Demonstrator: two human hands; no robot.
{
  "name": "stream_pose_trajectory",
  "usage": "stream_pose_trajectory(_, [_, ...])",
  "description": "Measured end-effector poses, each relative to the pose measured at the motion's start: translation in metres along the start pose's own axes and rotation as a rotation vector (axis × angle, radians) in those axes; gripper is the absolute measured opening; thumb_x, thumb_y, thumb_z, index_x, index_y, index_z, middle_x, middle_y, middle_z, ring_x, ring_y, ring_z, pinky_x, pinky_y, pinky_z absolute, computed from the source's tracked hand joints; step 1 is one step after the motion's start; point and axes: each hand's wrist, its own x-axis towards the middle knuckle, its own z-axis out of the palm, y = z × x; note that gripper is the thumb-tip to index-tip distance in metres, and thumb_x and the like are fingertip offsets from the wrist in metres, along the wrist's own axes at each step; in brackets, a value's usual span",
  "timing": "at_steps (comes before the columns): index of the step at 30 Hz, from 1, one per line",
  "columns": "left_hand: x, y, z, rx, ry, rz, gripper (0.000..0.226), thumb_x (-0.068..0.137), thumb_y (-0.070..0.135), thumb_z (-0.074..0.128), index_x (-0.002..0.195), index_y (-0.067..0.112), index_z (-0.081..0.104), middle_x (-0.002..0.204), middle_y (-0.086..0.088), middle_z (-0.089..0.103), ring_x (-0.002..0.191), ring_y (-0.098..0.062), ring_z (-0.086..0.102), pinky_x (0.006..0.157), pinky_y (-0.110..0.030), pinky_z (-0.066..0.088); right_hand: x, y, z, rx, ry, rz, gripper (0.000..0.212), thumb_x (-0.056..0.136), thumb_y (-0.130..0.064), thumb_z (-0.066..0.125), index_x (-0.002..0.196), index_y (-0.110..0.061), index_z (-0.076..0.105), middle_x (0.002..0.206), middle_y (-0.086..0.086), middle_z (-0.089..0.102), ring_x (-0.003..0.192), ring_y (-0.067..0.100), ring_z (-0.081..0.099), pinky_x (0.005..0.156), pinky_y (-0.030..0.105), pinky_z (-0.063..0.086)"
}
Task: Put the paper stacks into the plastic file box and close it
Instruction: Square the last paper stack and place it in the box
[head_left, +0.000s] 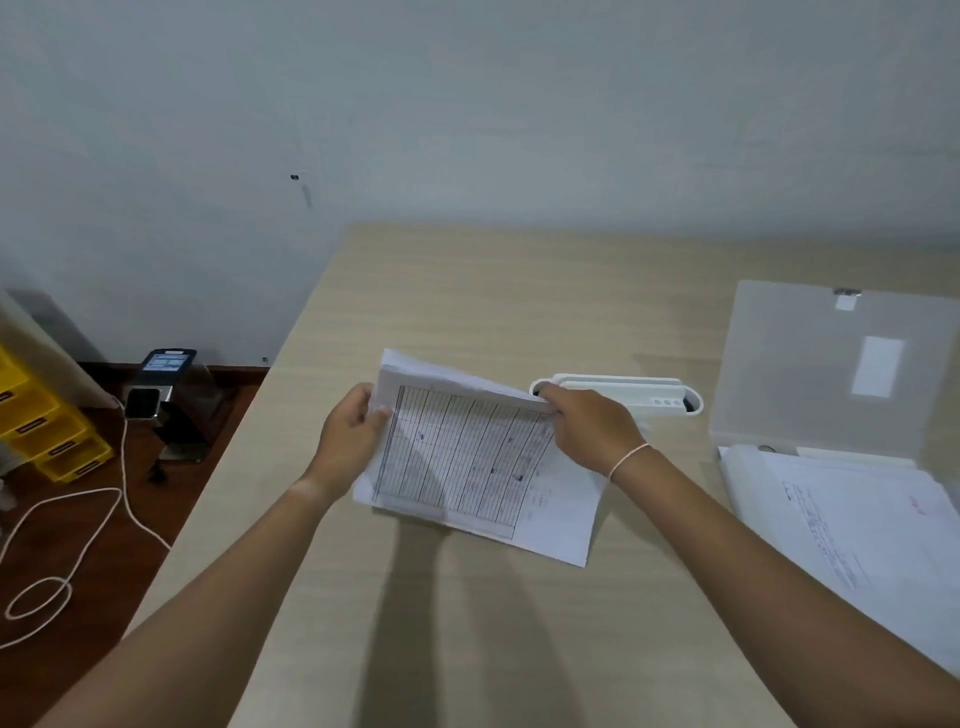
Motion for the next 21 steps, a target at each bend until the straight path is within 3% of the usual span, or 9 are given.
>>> stream_pose_trajectory(3, [-0.002, -0.006, 0.001, -0.038, 0.046, -0.058, 0.015, 0.092, 0.010, 0.047, 0.084, 0.019, 0.055, 0.091, -0.012, 0.063, 0.081, -0.025, 0.060, 0.071, -0.039, 0.048, -0.009, 0.031, -0.001, 0.197, -0.057, 0.234, 0.025, 0.081, -0.016, 0.046, 0.102, -0.026, 0.057, 0.091, 0.004, 0.066, 0.081, 0.028, 0.059, 0.062, 0.031, 0.040])
stream_pose_trajectory(7, [-0.001, -0.011, 0.000, -0.088, 0.118, -0.102, 0.011, 0.092, 0.010, 0.047, 0.098, 0.005, 0.055, 0.091, -0.014, 0.061, 0.080, -0.025, 0.056, 0.065, -0.036, 0.046, -0.029, 0.062, 0.009, 1.066, -0.003, 0.556, 0.028, 0.081, -0.001, 0.059, 0.109, -0.007, 0.059, 0.088, 0.011, 0.061, 0.066, 0.021, 0.056, 0.065, 0.027, 0.046])
stream_pose_trajectory(10, [0.002, -0.005, 0.008, -0.099, 0.147, -0.095, 0.018, 0.091, 0.010, 0.046, 0.105, 0.002, 0.054, 0.092, -0.012, 0.059, 0.080, -0.023, 0.054, 0.064, -0.033, 0.044, -0.034, 0.056, 0.023, 1.409, 0.023, 0.598, 0.032, 0.086, 0.005, 0.052, 0.118, -0.001, 0.054, 0.097, 0.014, 0.062, 0.075, 0.021, 0.060, 0.070, 0.029, 0.051])
stream_pose_trajectory(12, [0.005, 0.002, 0.014, -0.088, 0.157, -0.066, 0.017, 0.091, 0.010, 0.045, 0.105, 0.003, 0.054, 0.095, -0.012, 0.057, 0.082, -0.022, 0.053, 0.069, -0.035, 0.043, -0.029, 0.045, 0.024, 1.446, 0.148, 0.593, 0.033, 0.087, 0.005, 0.051, 0.119, 0.001, 0.053, 0.101, 0.014, 0.062, 0.079, 0.022, 0.060, 0.067, 0.027, 0.051])
stream_pose_trajectory(14, [0.008, 0.011, 0.016, -0.088, 0.181, -0.004, 0.011, 0.091, 0.012, 0.044, 0.098, 0.010, 0.053, 0.094, -0.011, 0.055, 0.081, -0.020, 0.052, 0.070, -0.035, 0.042, -0.021, 0.038, 0.015, 1.373, 0.327, 0.576, 0.027, 0.087, 0.001, 0.053, 0.114, -0.005, 0.055, 0.096, 0.007, 0.063, 0.077, 0.015, 0.060, 0.058, 0.015, 0.051])
stream_pose_trajectory(17, [0.013, 0.026, 0.017, -0.077, 0.264, 0.118, 0.017, 0.091, 0.013, 0.044, 0.080, 0.026, 0.045, 0.079, 0.001, 0.049, 0.066, -0.004, 0.048, 0.061, -0.026, 0.040, -0.011, 0.031, -0.004, 1.271, 0.501, 0.462, 0.020, 0.089, -0.007, 0.053, 0.107, -0.014, 0.054, 0.086, -0.004, 0.061, 0.074, 0.007, 0.057, 0.055, 0.007, 0.046])
stream_pose_trajectory(21, [0.012, 0.028, 0.022, -0.043, 0.347, 0.203, 0.015, 0.094, 0.015, 0.040, 0.081, 0.022, 0.041, 0.074, 0.007, 0.047, 0.055, 0.009, 0.045, 0.050, -0.013, 0.035, -0.012, 0.025, -0.002, 1.180, 0.557, 0.367, 0.016, 0.091, -0.015, 0.054, 0.106, -0.018, 0.051, 0.098, 0.007, 0.061, 0.091, 0.023, 0.058, 0.079, 0.038, 0.048])
